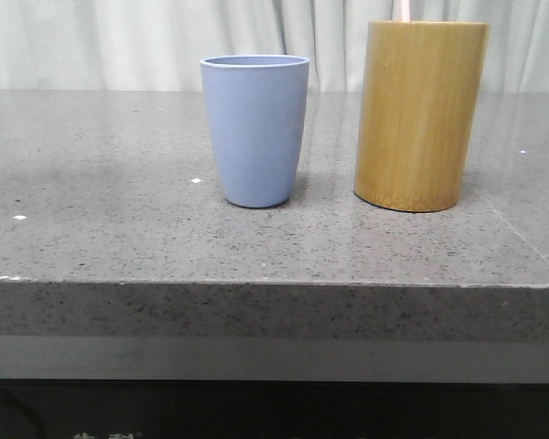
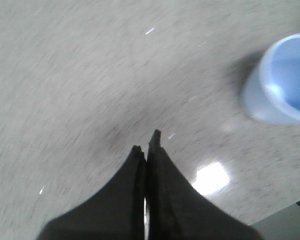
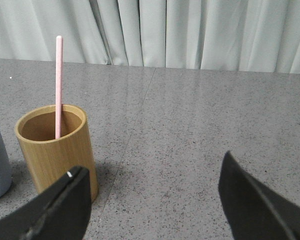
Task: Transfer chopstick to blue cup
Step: 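Set the blue cup down, open the left gripper and withdraw, then move the right gripper over the bamboo cup and grasp the pink chopstick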
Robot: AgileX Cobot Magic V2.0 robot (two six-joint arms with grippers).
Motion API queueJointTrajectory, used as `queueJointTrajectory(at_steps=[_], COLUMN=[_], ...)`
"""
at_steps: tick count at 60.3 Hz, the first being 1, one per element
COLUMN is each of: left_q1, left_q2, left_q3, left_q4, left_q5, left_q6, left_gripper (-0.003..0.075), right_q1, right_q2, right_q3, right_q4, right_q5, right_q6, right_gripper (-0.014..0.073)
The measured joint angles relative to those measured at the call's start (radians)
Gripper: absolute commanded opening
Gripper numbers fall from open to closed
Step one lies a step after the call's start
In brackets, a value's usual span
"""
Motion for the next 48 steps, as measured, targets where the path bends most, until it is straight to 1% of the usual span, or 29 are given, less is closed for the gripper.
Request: queueJointTrajectory(at_steps=[5, 9, 11, 14, 19, 34, 41, 48], left_q1=[0.084, 0.153, 0.171, 0.216, 0.252, 0.272, 0.272, 0.272], left_q2=[-0.087, -0.166, -0.194, -0.283, -0.399, -0.788, -0.971, -1.101], left_q3=[0.098, 0.189, 0.232, 0.32, 0.453, 0.814, 0.958, 1.055], left_q4=[0.002, 0.006, 0.006, 0.006, 0.002, -0.025, -0.033, -0.042], left_q5=[-0.03, -0.096, -0.131, -0.204, -0.31, -0.556, -0.633, -0.668], left_q6=[-0.039, -0.057, -0.059, -0.066, -0.07, -0.073, -0.073, -0.073], left_gripper=[-0.0019, -0.0019, -0.0019, -0.0019, -0.0019, -0.0019, -0.0019, -0.0019], right_q1=[0.0, 0.0, 0.0, 0.0, 0.0, 0.0, 0.019, 0.047], right_q2=[0.0, 0.0, 0.0, 0.0, 0.0, 0.0, 0.02, 0.071], right_q3=[0.0, 0.0, 0.0, 0.0, 0.0, 0.0, 0.0, -0.011], right_q4=[0.006, 0.011, 0.013, 0.015, 0.015, 0.019, 0.021, 0.023], right_q5=[0.0, 0.0, 0.0, 0.002, 0.002, 0.005, 0.005, 0.005], right_q6=[0.0, 0.0, 0.0, 0.0, 0.0, 0.0, 0.0, 0.0], right_gripper=[0.0547, 0.0547, 0.0547, 0.0547, 0.0547, 0.0547, 0.0547, 0.0547])
